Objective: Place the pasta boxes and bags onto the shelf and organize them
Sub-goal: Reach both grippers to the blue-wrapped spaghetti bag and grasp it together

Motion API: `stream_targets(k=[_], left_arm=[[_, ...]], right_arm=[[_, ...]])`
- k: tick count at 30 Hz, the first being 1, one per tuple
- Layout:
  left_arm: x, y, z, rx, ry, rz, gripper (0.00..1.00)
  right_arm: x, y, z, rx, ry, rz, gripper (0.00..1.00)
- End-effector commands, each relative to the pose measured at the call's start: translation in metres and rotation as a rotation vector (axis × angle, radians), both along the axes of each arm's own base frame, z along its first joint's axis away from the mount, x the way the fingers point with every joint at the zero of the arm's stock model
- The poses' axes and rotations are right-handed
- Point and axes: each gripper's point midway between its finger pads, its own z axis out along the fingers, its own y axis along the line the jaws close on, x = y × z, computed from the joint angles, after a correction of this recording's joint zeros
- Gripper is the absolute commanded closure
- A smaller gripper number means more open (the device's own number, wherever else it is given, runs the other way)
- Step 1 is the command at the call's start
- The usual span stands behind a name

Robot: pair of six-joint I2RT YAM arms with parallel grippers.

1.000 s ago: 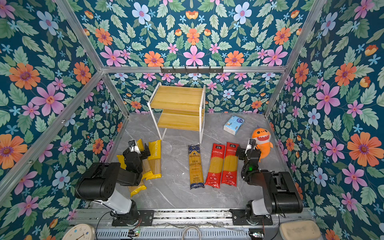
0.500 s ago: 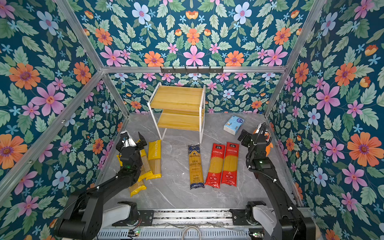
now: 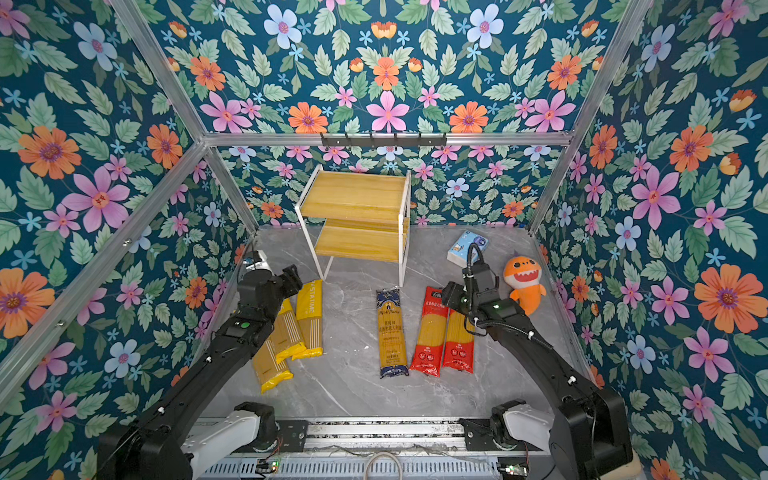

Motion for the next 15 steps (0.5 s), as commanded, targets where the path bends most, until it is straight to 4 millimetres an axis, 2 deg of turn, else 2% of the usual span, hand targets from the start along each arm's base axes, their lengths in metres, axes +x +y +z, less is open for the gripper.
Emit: stream_targets(k=[1,4,6,9,12,15], left_arm=[[-0.02,-0.044,-0.032,-0.018,0.12,-0.068,0.3],[-0.035,-0.094,-0.06,-0.074,0.184,-0.145,0.29],[-0.046,-0.13,-0.081,-0.094,0.227,-0.212,0.29],[-0.057,-0.172,-0.106,-0.155,0.291,-0.292,0.29],[-0.064,-0.202,-0.13,-0.261,0.365,-0.383,0.28],[-0.072,-0.221,-0.148,-0.35,0.414,-0.452,0.31]], right_arm=[[-0.019,0.032,-0.019,-0.026,0.082,0.071,0.29],[-0.028,0.068,-0.03,-0.006,0.091,0.151,0.35],[-0.032,0.094,-0.04,0.099,0.133,0.205,0.45],[-0.035,0.122,-0.049,0.215,0.192,0.288,0.55],[-0.03,0.131,-0.057,0.233,0.208,0.323,0.54],[-0.021,0.135,-0.069,0.295,0.245,0.353,0.53]])
